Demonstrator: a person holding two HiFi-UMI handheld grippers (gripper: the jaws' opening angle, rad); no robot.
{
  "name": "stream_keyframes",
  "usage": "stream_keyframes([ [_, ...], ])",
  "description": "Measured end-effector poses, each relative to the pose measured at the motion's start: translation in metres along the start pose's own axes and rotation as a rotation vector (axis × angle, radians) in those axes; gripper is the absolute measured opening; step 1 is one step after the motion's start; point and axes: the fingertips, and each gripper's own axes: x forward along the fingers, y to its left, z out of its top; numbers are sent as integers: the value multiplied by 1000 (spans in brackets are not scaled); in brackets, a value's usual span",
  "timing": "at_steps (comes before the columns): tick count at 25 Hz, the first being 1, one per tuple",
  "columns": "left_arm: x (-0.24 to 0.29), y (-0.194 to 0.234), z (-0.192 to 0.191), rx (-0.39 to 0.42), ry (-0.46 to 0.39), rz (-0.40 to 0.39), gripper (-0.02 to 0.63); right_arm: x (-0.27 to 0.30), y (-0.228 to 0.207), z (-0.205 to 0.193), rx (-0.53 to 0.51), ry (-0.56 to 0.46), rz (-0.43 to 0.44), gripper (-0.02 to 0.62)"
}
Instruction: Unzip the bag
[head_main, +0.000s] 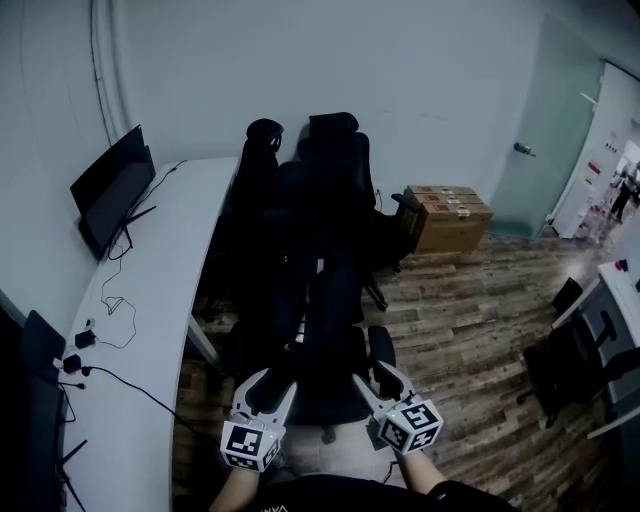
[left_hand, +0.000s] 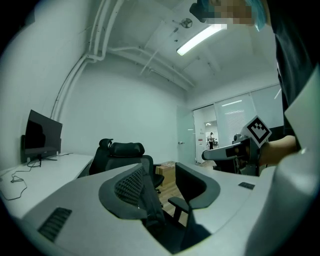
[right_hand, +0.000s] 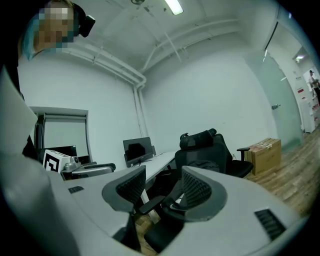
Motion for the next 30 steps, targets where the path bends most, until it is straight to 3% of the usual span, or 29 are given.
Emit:
stream_keyframes([
  [6, 4, 95, -6, -2, 45, -51, 238, 80, 22, -9, 30, 9, -78, 212],
  [13, -2, 184, -24, -16, 78, -71, 238, 142, 37, -26, 58, 30, -166, 212],
  [21, 11, 234, -43, -90, 86, -45, 238, 180, 33, -36, 55, 89, -211, 212],
  [30, 67, 279, -57, -104, 125, -1, 238, 254, -7, -29, 67, 117, -180, 212],
])
